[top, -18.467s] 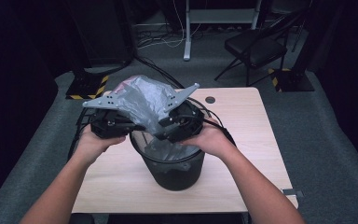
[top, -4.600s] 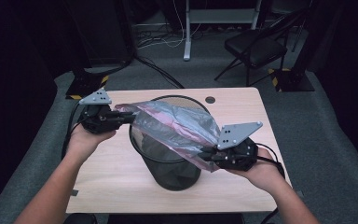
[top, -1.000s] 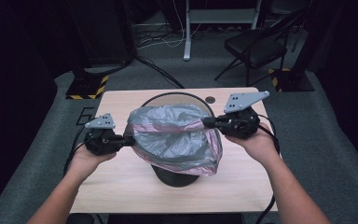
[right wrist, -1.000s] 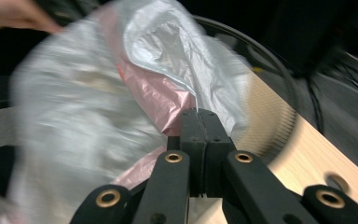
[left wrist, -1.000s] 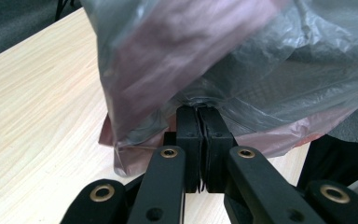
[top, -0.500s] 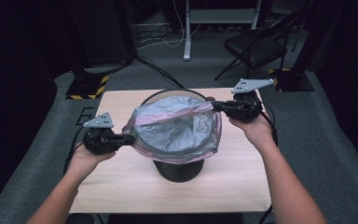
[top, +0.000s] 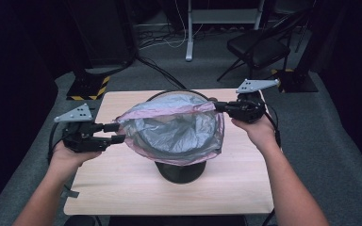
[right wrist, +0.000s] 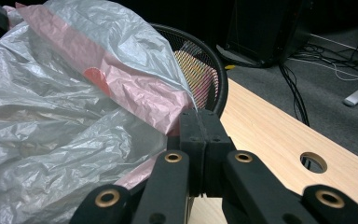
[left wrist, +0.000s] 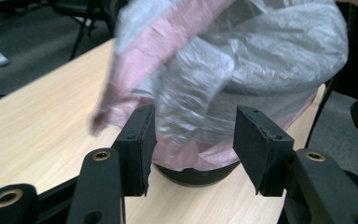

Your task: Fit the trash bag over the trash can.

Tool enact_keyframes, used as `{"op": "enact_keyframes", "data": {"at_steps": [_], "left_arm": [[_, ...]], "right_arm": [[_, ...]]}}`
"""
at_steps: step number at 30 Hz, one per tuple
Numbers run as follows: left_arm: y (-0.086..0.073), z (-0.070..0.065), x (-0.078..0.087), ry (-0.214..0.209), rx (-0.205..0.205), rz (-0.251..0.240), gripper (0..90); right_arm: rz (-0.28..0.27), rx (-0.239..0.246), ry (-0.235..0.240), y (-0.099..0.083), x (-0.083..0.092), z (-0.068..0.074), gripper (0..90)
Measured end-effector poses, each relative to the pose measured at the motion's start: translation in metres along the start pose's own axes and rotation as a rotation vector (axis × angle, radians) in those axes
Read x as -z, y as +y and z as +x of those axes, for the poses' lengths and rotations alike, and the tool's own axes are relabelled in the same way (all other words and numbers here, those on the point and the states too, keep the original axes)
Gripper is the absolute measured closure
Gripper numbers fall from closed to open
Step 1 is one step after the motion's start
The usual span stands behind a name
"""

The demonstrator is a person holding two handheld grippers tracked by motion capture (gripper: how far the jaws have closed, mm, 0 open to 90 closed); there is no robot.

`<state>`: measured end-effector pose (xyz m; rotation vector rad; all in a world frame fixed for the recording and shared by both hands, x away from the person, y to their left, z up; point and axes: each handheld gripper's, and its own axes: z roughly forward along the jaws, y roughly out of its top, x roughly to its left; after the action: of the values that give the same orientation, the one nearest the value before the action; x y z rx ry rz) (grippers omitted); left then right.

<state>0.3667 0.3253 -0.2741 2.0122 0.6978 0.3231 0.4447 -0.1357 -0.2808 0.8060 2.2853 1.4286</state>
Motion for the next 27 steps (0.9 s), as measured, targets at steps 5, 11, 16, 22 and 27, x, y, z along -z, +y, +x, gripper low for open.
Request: {"op": "enact_keyframes", "data": {"at_steps": [5, 11, 16, 22, 27], "left_arm": [[0.009, 0.006, 0.0, 0.079, 0.01, -0.015, 42.9], [0.024, 0.02, -0.028, 0.089, 0.026, 0.019, 33.5], [0.029, 0.021, -0.04, 0.045, -0.032, 0.031, 67.1], [0.045, 0.028, -0.048, 0.062, -0.03, 0.007, 76.7], [0.051, 0.036, -0.071, 0.067, 0.004, 0.009, 77.9]], "right_arm": [[-0.002, 0.003, -0.002, 0.0, 0.0, 0.001, 89.0], [0.003, 0.006, -0.006, 0.0, 0.0, 0.001, 88.9], [0.003, 0.014, -0.005, 0.0, 0.0, 0.001, 88.9], [0.002, 0.023, -0.019, 0.002, 0.003, -0.002, 88.6], [0.001, 0.004, -0.053, -0.002, -0.001, -0.009, 88.0]]}}
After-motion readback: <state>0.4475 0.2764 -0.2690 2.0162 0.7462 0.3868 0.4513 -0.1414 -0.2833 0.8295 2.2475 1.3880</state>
